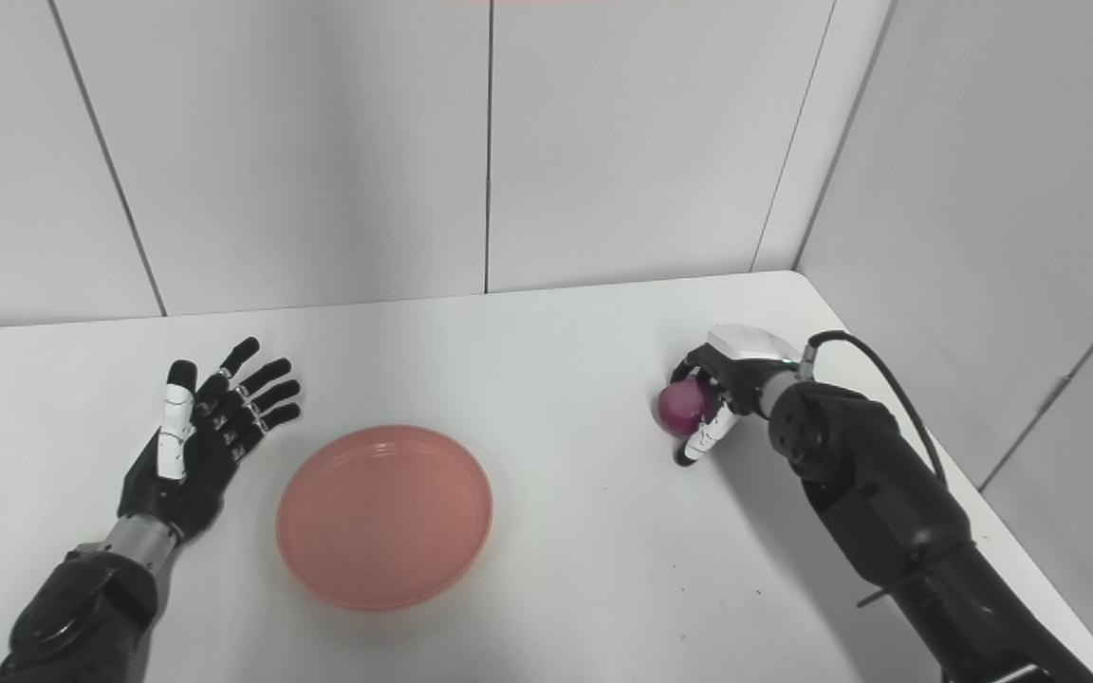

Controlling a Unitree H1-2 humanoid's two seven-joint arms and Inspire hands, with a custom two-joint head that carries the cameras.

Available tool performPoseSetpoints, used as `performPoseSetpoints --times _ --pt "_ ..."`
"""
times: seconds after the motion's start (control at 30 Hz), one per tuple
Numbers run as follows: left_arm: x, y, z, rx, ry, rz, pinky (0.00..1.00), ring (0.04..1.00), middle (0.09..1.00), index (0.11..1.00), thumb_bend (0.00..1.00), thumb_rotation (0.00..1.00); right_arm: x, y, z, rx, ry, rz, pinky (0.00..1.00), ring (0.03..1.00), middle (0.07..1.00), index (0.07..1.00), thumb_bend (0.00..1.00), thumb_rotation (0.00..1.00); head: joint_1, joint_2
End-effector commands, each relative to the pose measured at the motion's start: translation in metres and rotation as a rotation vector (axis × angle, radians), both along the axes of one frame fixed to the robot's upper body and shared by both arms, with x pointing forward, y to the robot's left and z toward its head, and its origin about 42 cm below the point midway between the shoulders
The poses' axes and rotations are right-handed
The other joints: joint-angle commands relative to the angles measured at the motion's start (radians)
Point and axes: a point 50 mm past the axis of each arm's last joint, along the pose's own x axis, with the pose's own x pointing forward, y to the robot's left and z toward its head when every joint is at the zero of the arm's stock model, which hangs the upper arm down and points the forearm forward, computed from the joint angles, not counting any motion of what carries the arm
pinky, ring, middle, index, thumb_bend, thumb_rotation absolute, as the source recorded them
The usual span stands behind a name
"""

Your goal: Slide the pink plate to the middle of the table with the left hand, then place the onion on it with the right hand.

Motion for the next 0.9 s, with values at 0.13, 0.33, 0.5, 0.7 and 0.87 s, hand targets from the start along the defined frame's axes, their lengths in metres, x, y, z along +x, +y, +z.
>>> performPoseSetpoints --times 0.13,0.33,0.5,0.7,0.87 --pt "-0.052 0.01 -0.079 0.064 0.311 0.015 0.8 0.816 0.847 0.932 0.78 0.94 0.005 -0.004 0.024 -0.033 -0.129 0.03 0.49 0.572 0.634 0.698 0.86 0.16 0.003 0.002" --pt "-0.052 0.01 -0.079 0.069 0.316 0.019 0.79 0.808 0.839 0.926 0.78 0.94 0.004 -0.004 0.019 -0.032 -0.129 0.036 0.49 0.568 0.628 0.698 0.86 0.16 0.005 0.004" --pt "-0.053 0.011 -0.08 0.067 0.316 0.016 0.8 0.81 0.846 0.933 0.77 0.94 0.003 -0.003 0.014 -0.03 -0.113 0.031 0.48 0.562 0.625 0.701 0.86 0.17 0.005 0.004" --pt "-0.052 0.011 -0.08 0.073 0.315 0.013 0.8 0.808 0.841 0.931 0.77 0.94 0.004 -0.003 0.011 -0.036 -0.091 0.021 0.48 0.552 0.612 0.697 0.86 0.17 0.006 0.005" --pt "-0.052 0.011 -0.08 0.07 0.317 0.015 0.79 0.809 0.842 0.928 0.77 0.94 0.005 -0.005 0.01 -0.048 -0.069 0.006 0.45 0.514 0.572 0.671 0.85 0.17 0.007 0.006"
